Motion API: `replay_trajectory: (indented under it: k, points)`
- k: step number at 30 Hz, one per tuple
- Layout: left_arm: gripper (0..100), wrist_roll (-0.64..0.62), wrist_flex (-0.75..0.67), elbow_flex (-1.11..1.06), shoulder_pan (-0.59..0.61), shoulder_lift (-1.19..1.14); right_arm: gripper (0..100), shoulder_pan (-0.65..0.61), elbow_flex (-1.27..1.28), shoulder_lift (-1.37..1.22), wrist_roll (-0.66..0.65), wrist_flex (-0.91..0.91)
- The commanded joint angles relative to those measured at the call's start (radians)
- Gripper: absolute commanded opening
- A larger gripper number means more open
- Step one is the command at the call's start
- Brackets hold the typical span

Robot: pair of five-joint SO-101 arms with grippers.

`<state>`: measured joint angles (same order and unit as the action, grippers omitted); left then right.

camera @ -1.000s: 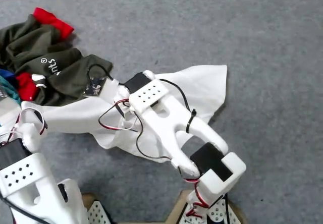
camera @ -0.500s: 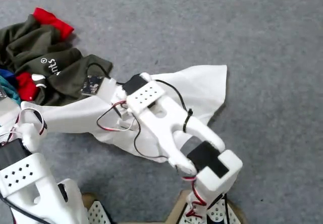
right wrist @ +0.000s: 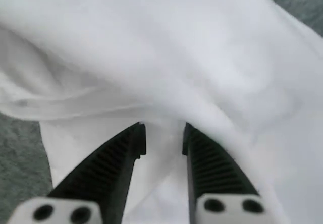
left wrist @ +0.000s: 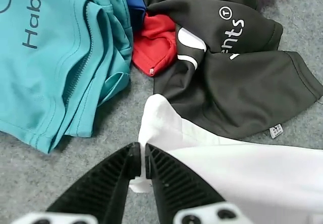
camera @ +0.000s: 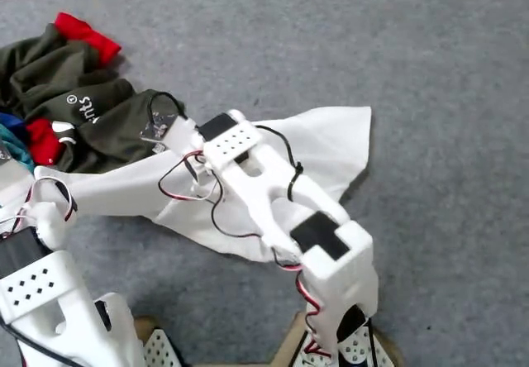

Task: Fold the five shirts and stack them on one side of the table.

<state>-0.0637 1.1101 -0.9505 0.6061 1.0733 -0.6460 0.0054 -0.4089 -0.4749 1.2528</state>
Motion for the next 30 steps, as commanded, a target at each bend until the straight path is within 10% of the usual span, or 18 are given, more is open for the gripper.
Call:
replay_trajectory:
  k: [1, 20, 30]
  points:
    - [3, 0.009, -0.014, 0.004, 0.004, 0.014, 3.3, 0.014, -0.077, -0.01, 0.052, -0.006]
    - [3, 0.009, -0.02, -0.012, -0.001, 0.012, 1.8, 0.066, -0.197, 0.174, 0.112, 0.276]
    - [3, 0.009, -0.057, -0.048, -0.005, 0.012, 8.5, 0.031, 0.196, 0.329, 0.118, -0.028]
